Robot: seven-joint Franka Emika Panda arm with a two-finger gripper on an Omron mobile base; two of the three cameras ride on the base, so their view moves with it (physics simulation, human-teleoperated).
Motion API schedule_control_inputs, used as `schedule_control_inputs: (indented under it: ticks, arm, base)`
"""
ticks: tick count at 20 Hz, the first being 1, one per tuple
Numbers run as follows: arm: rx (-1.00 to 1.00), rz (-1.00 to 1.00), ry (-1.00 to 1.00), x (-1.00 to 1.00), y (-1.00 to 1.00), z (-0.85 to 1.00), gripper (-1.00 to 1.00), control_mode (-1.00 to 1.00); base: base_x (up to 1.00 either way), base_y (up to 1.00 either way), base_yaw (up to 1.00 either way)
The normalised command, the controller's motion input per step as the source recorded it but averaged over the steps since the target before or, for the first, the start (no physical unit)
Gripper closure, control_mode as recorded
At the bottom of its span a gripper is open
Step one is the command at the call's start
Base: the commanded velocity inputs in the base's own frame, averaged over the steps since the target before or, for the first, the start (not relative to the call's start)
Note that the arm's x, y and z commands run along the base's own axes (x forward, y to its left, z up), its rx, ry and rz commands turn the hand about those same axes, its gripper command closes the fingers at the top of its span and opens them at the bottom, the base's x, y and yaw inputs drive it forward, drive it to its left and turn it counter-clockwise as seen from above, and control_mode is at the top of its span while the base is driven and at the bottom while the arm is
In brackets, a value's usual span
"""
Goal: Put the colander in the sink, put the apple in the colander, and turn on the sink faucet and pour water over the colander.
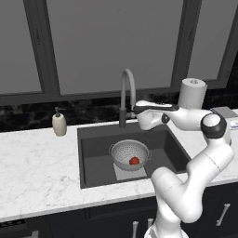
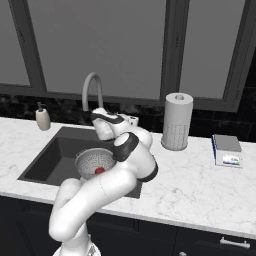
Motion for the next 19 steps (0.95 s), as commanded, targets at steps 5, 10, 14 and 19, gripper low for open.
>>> schedule_control_inputs:
  ticks: [5, 10, 14, 19]
  arm:
    - [0.06, 0.00, 0.00, 0.00, -0.70, 0.00, -1.00, -1.00]
    - [0.06, 0.00, 0.00, 0.00, -0.66, 0.00, -1.00, -1.00]
    - [0.04, 0.00, 0.00, 0.00, -0.58, 0.00, -1.00, -1.00]
    - [0.01, 0.00, 0.00, 0.00, -0.40, 0.00, -1.00, -1.00]
  base:
    - [0.00, 0.00, 0.00]
    - [0.00, 0.00, 0.00]
    - [0.00, 0.00, 0.00]
    - [0.00, 0.00, 0.00]
